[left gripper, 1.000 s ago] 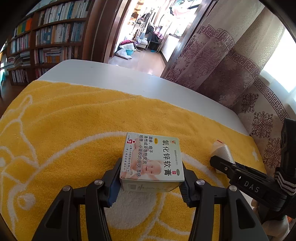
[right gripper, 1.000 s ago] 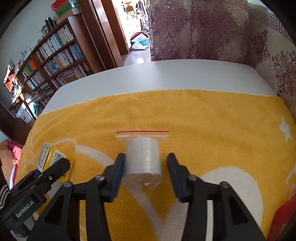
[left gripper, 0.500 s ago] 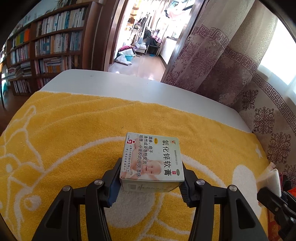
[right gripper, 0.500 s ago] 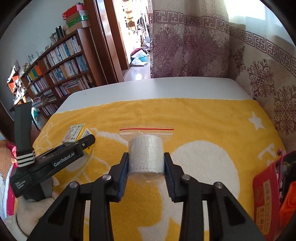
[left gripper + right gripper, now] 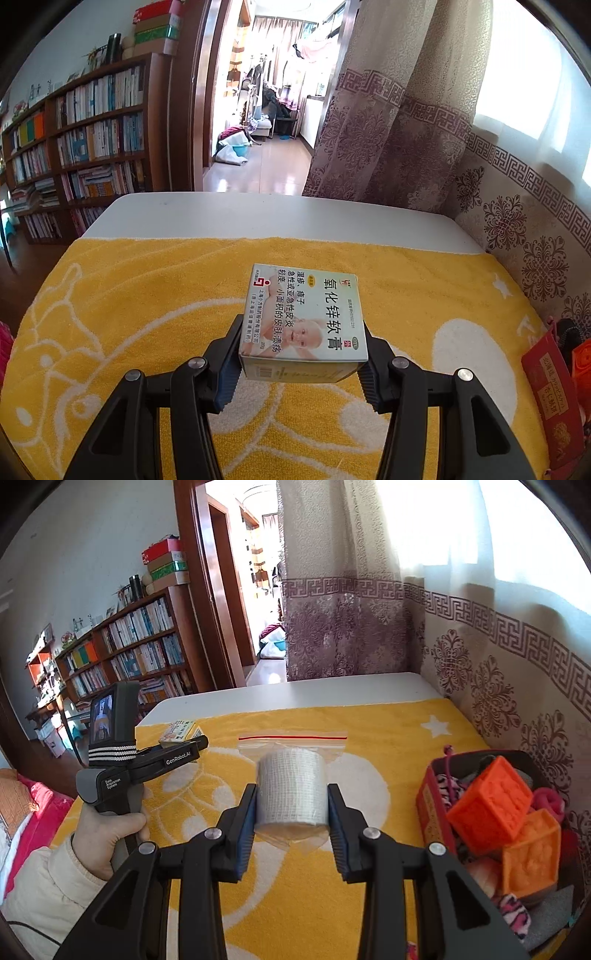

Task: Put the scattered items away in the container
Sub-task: 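Drop the white roll into the red box with the right tool while the left carries the medicine box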

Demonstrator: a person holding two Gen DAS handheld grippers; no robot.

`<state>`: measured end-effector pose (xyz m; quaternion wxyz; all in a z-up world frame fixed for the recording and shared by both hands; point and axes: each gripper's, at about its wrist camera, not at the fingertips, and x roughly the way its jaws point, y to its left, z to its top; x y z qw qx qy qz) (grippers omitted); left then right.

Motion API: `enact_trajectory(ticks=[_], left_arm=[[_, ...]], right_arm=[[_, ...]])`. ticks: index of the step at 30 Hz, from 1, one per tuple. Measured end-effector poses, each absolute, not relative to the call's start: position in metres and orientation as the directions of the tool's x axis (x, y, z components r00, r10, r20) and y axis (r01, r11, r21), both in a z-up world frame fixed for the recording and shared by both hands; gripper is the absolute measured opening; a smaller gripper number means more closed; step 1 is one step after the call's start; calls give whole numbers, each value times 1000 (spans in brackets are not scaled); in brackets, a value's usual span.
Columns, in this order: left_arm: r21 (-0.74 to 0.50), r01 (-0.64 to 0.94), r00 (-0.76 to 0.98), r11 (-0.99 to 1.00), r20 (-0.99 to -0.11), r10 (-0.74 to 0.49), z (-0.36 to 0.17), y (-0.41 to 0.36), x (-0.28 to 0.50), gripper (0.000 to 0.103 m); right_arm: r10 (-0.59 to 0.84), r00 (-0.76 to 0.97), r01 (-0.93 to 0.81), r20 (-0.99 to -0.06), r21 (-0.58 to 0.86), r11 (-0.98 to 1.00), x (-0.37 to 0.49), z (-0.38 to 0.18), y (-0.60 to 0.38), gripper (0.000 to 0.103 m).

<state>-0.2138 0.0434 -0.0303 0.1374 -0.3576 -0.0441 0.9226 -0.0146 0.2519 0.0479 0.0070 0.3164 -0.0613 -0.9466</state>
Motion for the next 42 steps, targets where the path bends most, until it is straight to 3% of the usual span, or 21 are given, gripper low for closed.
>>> enact_trajectory(ticks=[8, 15, 20, 32, 34, 36, 38, 42], left_arm=[[-204, -334, -699, -921, -601, 386, -1, 71, -175, 55], [-220, -468, -641, -856, -581, 501, 17, 115, -128, 55], [-234, -537, -601, -811, -569, 562, 26, 139, -98, 55], [-284, -648, -474, -707, -576, 666, 30, 195, -50, 55], [-276, -670, -458, -689, -577, 676, 32, 205, -42, 55], [-268, -692, -441, -670, -578, 686, 35, 214, -34, 55], [-261, -714, -422, -649, -580, 697, 39, 225, -27, 55], [-261, -754, -376, -603, -581, 722, 42, 247, -14, 55]], right_arm=[[129, -824, -224, -552, 107, -969, 60, 66, 339, 39], [245, -788, -363, -565, 104, -926, 87, 56, 397, 39], [351, -710, -460, -610, 25, -887, 81, 34, 416, 39], [246, -723, -383, -646, 78, -921, 62, 6, 440, 40], [227, -733, -370, -641, 96, -924, 64, 7, 443, 42], [205, -750, -356, -629, 122, -927, 68, 10, 445, 56], [200, -779, -356, -594, 157, -921, 78, 18, 448, 76], [199, -840, -348, -504, 221, -911, 102, 42, 454, 78]])
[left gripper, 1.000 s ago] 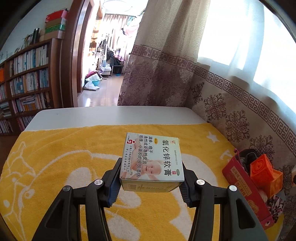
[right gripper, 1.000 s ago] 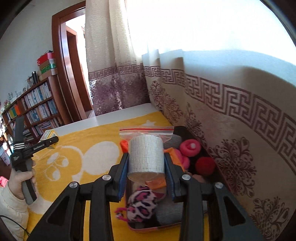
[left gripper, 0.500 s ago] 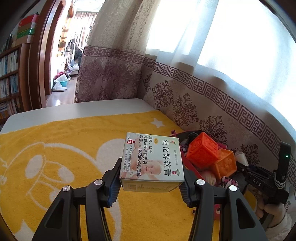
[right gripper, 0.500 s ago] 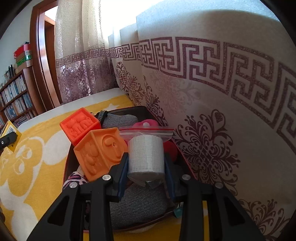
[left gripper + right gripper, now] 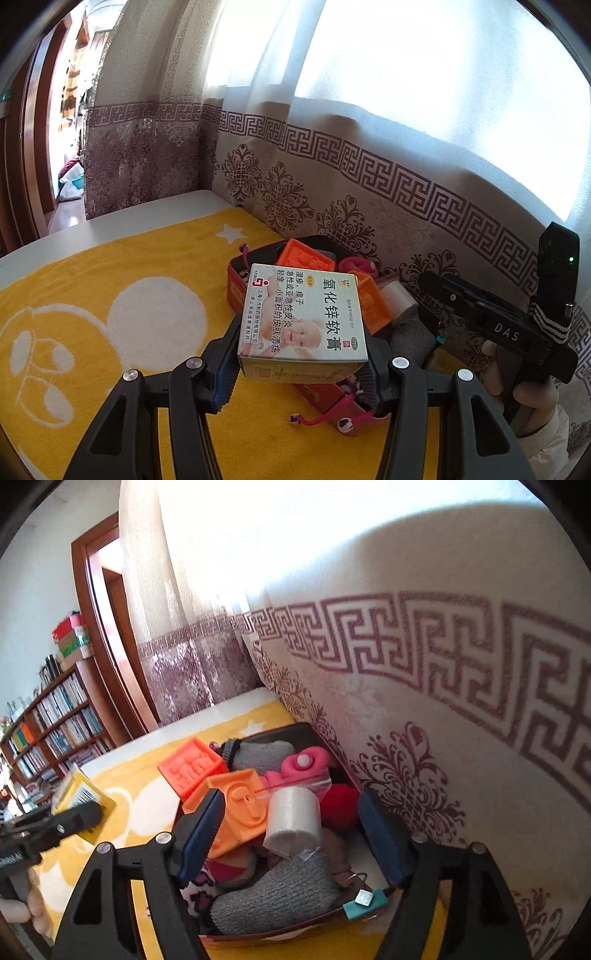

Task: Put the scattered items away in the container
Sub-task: 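Drop the white roll into the red box with the right tool while the left carries the medicine box, then lower the medicine box into the red box and open the left tool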

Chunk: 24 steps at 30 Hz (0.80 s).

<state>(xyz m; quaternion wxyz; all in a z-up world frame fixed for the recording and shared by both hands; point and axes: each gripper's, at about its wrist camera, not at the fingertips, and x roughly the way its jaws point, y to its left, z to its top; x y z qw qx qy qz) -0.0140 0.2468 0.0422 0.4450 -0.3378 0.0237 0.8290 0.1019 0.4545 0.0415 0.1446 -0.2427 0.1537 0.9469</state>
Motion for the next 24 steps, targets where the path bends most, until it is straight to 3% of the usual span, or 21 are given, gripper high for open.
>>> enact_trajectory(ticks=[7, 13, 15, 16, 24], left_arm=[[-273, -810, -272, -519, -608, 746, 37, 291, 5, 55], [-251, -843, -218, -475, -649, 729, 26, 326, 15, 57], [-245, -846, -204, -474, -673, 711, 18, 335, 14, 70], [-245, -845, -201, -475, -679, 707, 15, 337, 13, 71], [-251, -834, -229, -491, -652, 723, 23, 322, 11, 71]], right_arm=[[236, -881, -363, -409, 267, -892, 128, 68, 461, 79], [259, -865, -386, -430, 242, -890, 122, 63, 462, 79], [259, -862, -388, -435, 240, -890, 120, 61, 461, 79], [257, -862, -387, -437, 240, -890, 119, 61, 461, 79], [258, -858, -393, -445, 243, -887, 120, 58, 463, 79]])
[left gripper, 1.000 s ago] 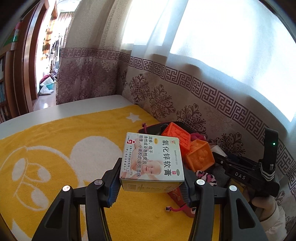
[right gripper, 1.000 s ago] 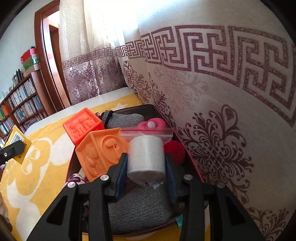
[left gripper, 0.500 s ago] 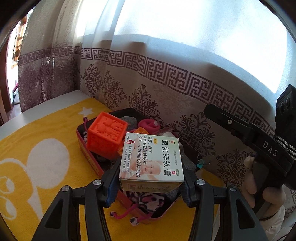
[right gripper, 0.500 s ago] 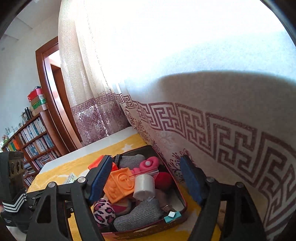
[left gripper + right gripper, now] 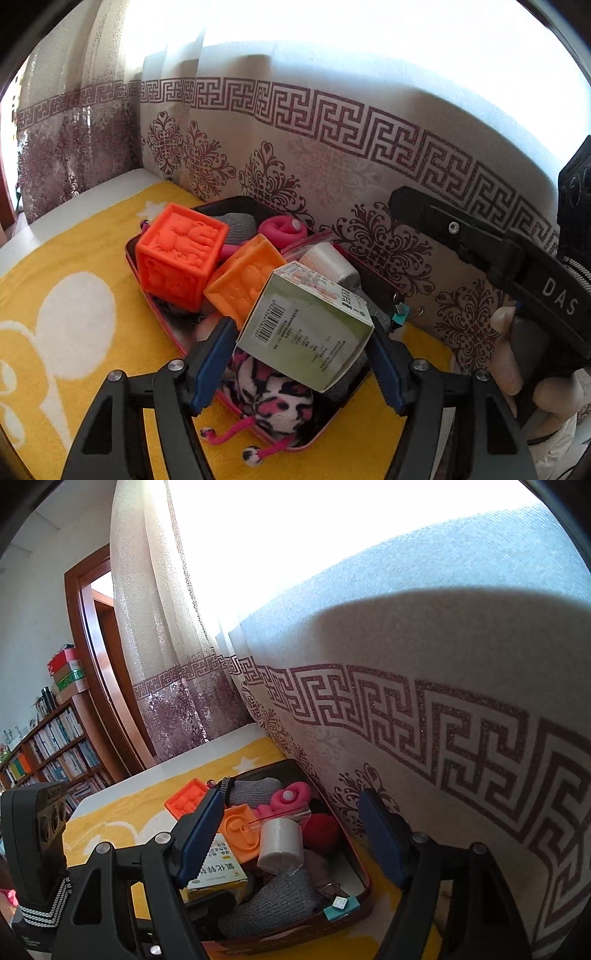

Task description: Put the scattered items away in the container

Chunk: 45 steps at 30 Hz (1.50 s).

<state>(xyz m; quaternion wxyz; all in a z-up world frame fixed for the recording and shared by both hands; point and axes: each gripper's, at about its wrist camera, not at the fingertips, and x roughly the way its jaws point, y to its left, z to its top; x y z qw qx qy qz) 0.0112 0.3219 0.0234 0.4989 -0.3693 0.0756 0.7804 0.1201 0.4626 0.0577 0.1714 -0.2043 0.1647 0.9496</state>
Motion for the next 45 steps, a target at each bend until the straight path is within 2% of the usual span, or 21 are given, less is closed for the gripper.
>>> enact_trajectory(ticks=[5, 24, 45], left_arm=[[-216, -841, -257, -496, -647, 718, 30, 312, 13, 71], [-272, -827, -242, -492, -617, 749, 33, 288, 18, 71], [-224, -810, -273, -542, -674, 687, 3, 312, -2, 73]], right_arm=[[246, -859, -377, -450, 229, -897, 116, 56, 456, 79], [215, -864, -346, -456, 226, -911, 114, 54, 452, 79], [223, -852, -366, -474, 234, -901, 112, 49, 454, 79]])
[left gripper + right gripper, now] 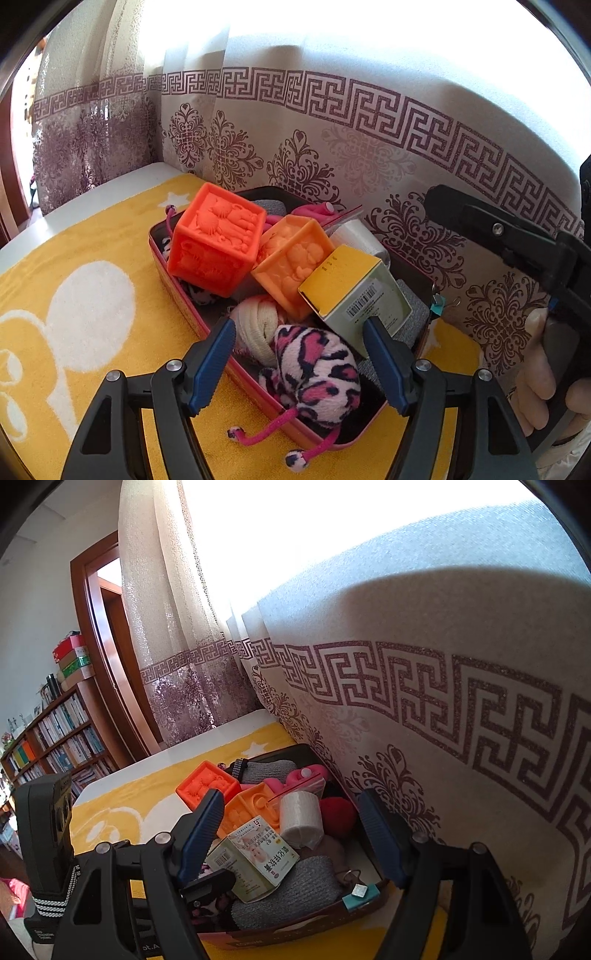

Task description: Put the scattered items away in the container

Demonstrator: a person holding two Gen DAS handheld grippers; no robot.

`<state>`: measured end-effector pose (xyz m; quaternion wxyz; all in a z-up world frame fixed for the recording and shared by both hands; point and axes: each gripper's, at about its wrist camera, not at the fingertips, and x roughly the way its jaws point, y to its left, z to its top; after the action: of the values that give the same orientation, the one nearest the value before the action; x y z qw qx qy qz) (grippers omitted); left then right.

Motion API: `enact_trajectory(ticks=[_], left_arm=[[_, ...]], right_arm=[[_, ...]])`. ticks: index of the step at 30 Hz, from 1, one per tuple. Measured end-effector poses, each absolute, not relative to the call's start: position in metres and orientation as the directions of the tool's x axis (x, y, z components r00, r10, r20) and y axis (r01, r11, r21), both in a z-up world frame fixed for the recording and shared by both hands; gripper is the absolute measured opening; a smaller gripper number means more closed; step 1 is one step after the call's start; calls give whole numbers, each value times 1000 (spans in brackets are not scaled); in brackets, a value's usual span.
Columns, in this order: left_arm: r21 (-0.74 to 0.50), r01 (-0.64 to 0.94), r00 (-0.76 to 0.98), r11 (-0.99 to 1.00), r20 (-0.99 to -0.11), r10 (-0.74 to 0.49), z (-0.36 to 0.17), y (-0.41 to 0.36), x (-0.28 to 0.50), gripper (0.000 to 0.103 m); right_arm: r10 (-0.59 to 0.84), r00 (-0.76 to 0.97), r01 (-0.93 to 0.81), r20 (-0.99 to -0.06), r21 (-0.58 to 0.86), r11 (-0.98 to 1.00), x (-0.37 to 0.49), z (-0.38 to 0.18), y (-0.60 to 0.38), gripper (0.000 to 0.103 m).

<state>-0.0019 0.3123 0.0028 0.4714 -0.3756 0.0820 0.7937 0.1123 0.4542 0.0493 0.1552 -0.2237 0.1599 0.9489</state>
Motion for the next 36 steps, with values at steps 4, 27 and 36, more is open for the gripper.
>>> enact_trajectory(ticks=[4, 27, 36], left_arm=[[-232, -790, -299, -568, -663, 686, 10, 299, -3, 73], [62, -613, -752, -788, -351, 558, 77, 229, 42, 103], [34, -613, -729, -789, -410, 548, 76, 231, 40, 103]], right_arm=[[224, -853, -368, -471, 240, -898, 115, 51, 455, 79], [176, -796, -319, -579, 153, -935, 113, 33, 413, 82], [205, -804, -335, -558, 140, -932, 123, 42, 406, 82]])
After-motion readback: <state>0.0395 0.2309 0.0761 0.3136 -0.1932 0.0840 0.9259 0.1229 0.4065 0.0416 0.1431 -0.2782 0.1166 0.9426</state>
